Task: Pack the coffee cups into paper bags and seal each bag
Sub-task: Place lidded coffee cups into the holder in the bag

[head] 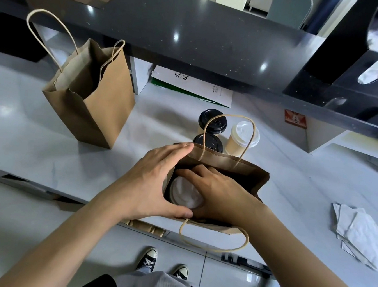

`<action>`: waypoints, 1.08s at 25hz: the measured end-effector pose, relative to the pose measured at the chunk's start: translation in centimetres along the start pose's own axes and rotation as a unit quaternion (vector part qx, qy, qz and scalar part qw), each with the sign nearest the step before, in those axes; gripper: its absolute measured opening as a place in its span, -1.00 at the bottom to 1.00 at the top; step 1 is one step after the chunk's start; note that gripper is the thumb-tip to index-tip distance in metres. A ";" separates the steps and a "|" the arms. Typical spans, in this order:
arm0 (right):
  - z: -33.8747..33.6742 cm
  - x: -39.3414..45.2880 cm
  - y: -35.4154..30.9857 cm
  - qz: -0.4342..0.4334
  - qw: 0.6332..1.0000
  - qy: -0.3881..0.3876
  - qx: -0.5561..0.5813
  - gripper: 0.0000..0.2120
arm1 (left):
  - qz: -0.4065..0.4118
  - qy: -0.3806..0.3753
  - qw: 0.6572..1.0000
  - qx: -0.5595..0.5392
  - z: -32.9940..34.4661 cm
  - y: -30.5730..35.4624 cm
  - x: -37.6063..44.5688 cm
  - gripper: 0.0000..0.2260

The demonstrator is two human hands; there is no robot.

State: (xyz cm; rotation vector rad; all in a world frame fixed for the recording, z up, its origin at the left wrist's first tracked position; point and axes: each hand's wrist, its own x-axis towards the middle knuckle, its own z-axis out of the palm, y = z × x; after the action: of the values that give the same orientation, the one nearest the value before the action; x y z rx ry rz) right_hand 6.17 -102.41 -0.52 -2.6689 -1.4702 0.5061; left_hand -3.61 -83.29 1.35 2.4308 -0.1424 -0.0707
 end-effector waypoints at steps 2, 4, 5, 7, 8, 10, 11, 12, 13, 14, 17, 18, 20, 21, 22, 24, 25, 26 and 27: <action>-0.4 -0.8 0.3 0.007 0.999 0.024 0.035 -0.14 | -0.002 0.002 1.000 -0.002 0.0 0.0 0.1 0.12; -0.8 -1.7 0.8 0.012 0.998 0.048 0.049 -0.17 | -0.003 0.002 1.000 -0.004 0.1 -0.1 0.1 0.12; -1.1 -2.2 1.0 0.014 0.997 0.061 0.054 -0.19 | -0.004 0.001 1.000 -0.006 0.1 -0.1 0.1 0.12; -1.6 -3.3 1.3 0.016 0.994 0.083 0.067 -0.22 | -0.004 0.000 1.000 -0.009 0.1 -0.1 0.1 0.11; -1.9 -3.9 1.5 0.016 0.993 0.094 0.075 -0.25 | -0.005 -0.001 1.000 -0.010 0.1 -0.2 0.1 0.11; -2.6 -5.1 1.9 0.017 0.989 0.118 0.089 -0.29 | -0.004 -0.002 1.000 -0.010 0.1 -0.2 0.1 0.11; -3.0 -5.6 2.2 0.022 0.987 0.127 0.096 -0.32 | -0.003 -0.002 1.000 -0.010 0.1 -0.2 0.1 0.10; -3.4 -6.1 2.5 0.029 0.985 0.134 0.101 -0.34 | -0.002 -0.002 1.000 -0.010 0.1 -0.2 0.1 0.10; -3.8 -6.6 2.9 0.039 0.984 0.138 0.105 -0.37 | -0.002 -0.002 1.000 -0.010 0.1 -0.2 0.1 0.10; -4.1 -7.0 3.3 0.048 0.982 0.142 0.111 -0.41 | -0.002 -0.003 1.000 -0.010 0.1 -0.2 0.1 0.10; -5.2 -8.1 4.5 0.062 0.970 0.180 0.152 -0.58 | -0.003 -0.007 1.000 -0.009 0.1 -0.2 0.2 0.11; -5.6 -8.4 5.1 0.064 0.963 0.202 0.164 -0.63 | -0.004 -0.008 1.000 -0.010 0.1 -0.2 0.2 0.11; -6.2 -8.6 6.3 0.075 0.951 0.245 0.171 -0.68 | -0.006 -0.007 1.000 -0.010 0.0 -0.3 0.1 0.11; -6.5 -8.6 7.0 0.085 0.947 0.257 0.171 -0.69 | -0.007 -0.007 1.000 -0.010 0.0 -0.3 0.1 0.11; -6.7 -8.4 7.7 0.097 0.945 0.262 0.169 -0.68 | -0.008 -0.008 1.000 -0.010 0.1 -0.3 0.1 0.10; -6.6 -7.6 9.3 0.120 0.944 0.261 0.163 -0.66 | -0.009 -0.008 1.000 -0.010 0.1 -0.2 0.2 0.10; -6.3 -7.1 10.1 0.130 0.943 0.260 0.161 -0.66 | -0.010 -0.008 1.000 -0.010 0.1 -0.2 0.2 0.10; -5.8 -6.4 10.9 0.142 0.941 0.263 0.160 -0.68 | -0.010 -0.009 1.000 -0.009 0.1 -0.1 0.2 0.09; -5.1 -5.6 11.7 0.157 0.936 0.270 0.161 -0.72 | -0.010 -0.010 1.000 -0.008 0.1 -0.1 0.2 0.08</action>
State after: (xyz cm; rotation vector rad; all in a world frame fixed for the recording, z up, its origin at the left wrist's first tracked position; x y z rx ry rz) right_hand 14.49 -112.92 3.38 -2.4926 -0.7467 0.0032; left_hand -3.38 -83.25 1.20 2.4157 -0.1266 -0.1053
